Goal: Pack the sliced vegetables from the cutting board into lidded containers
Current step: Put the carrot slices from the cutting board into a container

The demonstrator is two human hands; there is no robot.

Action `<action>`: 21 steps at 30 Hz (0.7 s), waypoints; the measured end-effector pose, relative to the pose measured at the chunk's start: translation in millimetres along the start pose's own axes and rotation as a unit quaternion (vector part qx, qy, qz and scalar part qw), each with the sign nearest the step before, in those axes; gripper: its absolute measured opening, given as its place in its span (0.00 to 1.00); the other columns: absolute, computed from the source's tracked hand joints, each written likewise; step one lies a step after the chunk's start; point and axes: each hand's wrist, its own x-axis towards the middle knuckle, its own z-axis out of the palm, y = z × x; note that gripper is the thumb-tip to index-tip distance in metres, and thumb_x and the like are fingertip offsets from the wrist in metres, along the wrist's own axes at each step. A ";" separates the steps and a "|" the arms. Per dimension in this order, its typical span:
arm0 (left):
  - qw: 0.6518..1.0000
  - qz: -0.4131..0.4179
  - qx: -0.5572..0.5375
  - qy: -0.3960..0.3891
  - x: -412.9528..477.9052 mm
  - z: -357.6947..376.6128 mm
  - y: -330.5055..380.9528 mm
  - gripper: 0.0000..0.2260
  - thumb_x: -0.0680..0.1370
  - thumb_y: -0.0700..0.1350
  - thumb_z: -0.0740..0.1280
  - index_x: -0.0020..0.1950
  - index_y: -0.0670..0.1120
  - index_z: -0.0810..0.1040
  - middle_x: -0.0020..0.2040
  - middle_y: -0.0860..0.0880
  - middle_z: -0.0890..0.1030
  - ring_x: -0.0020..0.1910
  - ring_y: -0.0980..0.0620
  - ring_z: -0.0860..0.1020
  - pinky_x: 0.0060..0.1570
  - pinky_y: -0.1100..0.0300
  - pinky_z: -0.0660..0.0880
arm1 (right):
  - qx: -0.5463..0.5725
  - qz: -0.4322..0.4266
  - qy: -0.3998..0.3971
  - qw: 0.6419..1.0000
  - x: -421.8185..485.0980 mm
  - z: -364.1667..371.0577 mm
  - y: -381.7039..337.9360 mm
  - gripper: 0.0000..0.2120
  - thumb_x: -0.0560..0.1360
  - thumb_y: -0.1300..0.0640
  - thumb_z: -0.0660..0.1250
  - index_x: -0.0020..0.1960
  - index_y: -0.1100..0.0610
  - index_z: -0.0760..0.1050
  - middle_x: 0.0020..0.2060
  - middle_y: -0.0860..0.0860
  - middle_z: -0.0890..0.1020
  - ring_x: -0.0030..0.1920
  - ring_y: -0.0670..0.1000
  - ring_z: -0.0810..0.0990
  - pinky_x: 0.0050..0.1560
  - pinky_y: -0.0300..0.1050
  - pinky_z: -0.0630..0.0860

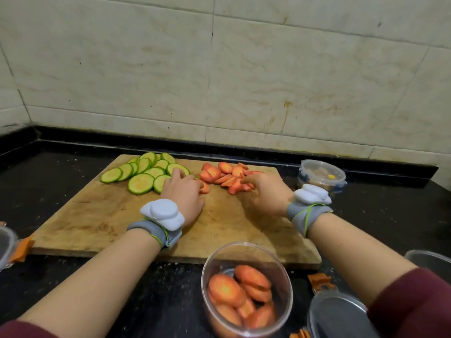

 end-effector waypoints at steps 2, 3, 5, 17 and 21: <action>0.999 0.033 0.034 0.002 12.5 4.9 -4.4 0.12 0.77 0.46 0.61 0.58 0.54 0.77 0.61 0.56 0.76 0.61 0.46 0.63 0.51 0.53 0.61 | -0.087 -0.035 0.015 0.995 17.8 7.0 2.0 0.19 0.71 0.57 0.67 0.61 0.43 0.75 0.61 0.42 0.77 0.67 0.51 0.70 0.61 0.41 0.65; 0.999 0.045 0.027 -0.007 13.3 5.7 -5.3 0.12 0.77 0.44 0.60 0.57 0.55 0.77 0.61 0.58 0.76 0.60 0.46 0.62 0.49 0.54 0.60 | -0.119 -0.053 -0.004 0.991 20.7 8.1 0.5 0.24 0.71 0.58 0.66 0.65 0.44 0.71 0.65 0.42 0.74 0.70 0.51 0.66 0.63 0.43 0.63; 0.998 0.057 0.005 -0.029 11.3 7.3 -6.5 0.13 0.77 0.41 0.60 0.55 0.56 0.77 0.60 0.59 0.75 0.58 0.47 0.62 0.48 0.54 0.60 | -0.171 -0.085 -0.060 0.980 23.7 8.0 -3.4 0.29 0.72 0.60 0.64 0.72 0.47 0.64 0.71 0.44 0.67 0.73 0.52 0.60 0.67 0.46 0.59; 0.995 0.099 0.002 0.011 37.4 22.0 -9.7 0.13 0.81 0.50 0.56 0.61 0.55 0.77 0.59 0.55 0.74 0.60 0.47 0.64 0.51 0.55 0.60 | -0.098 -0.082 -0.060 0.990 66.5 20.6 -5.1 0.13 0.72 0.53 0.64 0.55 0.54 0.77 0.50 0.52 0.82 0.53 0.55 0.79 0.51 0.44 0.74; 0.995 0.100 -0.003 0.031 38.4 24.1 -3.1 0.13 0.82 0.50 0.55 0.60 0.54 0.77 0.57 0.54 0.76 0.60 0.47 0.65 0.50 0.54 0.61 | -0.034 -0.012 -0.068 0.997 72.9 20.9 -6.8 0.15 0.72 0.50 0.67 0.57 0.53 0.75 0.50 0.52 0.81 0.53 0.55 0.77 0.50 0.42 0.71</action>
